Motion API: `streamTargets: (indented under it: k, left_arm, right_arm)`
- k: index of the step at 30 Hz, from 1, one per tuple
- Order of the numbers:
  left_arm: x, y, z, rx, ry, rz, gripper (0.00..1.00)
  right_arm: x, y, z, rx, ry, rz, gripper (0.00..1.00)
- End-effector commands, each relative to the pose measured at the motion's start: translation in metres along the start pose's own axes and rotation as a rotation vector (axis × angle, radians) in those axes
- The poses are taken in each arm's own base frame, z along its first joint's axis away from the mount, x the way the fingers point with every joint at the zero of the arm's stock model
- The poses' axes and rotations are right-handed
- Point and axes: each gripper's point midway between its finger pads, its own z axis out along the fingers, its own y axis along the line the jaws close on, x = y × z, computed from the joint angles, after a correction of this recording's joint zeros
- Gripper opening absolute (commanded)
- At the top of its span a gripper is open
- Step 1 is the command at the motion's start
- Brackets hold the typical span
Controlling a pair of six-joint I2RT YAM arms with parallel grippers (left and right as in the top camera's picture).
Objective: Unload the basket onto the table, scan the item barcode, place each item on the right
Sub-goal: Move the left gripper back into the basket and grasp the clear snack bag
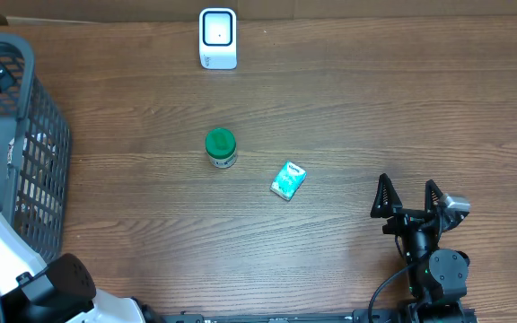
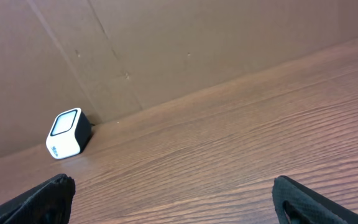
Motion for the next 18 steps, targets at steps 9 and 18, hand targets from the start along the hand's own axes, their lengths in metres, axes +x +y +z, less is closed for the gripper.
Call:
streamTargets:
  k: [9,18]
  left_arm:
    - [-0.0047,0.0117,0.0015,-0.061,-0.012,0.012,0.96]
    - [-0.0038,0.0116,0.0019,-0.061,-0.009,0.012,0.95]
  right_arm:
    - [0.0023,-0.0023,0.0005,0.008,-0.001,-0.007,1.0]
    - [0.0023,-0.0023,0.0005,0.008,-0.001,-0.007,1.0]
